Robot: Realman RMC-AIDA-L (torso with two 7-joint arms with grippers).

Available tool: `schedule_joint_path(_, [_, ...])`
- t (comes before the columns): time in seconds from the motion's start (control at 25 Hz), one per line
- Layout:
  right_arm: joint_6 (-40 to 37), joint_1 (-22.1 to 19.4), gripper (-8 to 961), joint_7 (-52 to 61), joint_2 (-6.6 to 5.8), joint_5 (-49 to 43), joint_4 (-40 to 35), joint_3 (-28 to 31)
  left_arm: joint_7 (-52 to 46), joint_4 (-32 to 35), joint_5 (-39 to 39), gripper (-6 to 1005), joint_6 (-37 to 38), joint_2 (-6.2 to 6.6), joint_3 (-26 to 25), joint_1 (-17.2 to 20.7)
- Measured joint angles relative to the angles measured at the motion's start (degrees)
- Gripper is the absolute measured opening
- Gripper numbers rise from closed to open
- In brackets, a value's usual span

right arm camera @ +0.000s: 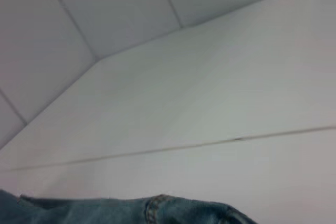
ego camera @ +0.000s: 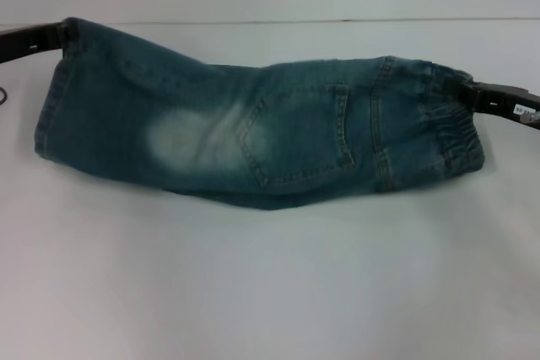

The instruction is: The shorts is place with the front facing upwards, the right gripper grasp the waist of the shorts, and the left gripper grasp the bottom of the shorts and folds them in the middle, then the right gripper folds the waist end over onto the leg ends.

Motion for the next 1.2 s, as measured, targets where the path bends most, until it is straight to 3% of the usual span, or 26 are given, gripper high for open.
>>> schedule_joint_path(0.28, [3.3,0.5,44,-2.1,0.12,5.1,2.3,-0.2,-1.0,-2.2,-0.4,1,-11.9,-1.12,5.8,-1.4])
schedule_joint_path(0.84, [8.8,2.0,52,-1.2,0.10,5.7,5.0,-3.4,-1.1,-8.8,-0.5,0,-21.5,-0.93,8.3,-3.2])
schedule_joint_path(1.04, [10.0,2.4,55,-0.3,-0.16,5.7,5.3,-4.6,-1.1,-8.9,-0.5,160,-23.1,-1.43,8.3,-3.2])
schedule_joint_path(1.2, [10.4,2.6,197,1.5,-0.51,5.4,5.3,-6.3,-1.1,-9.0,-0.6,343,-23.2,-1.53,8.3,-3.1])
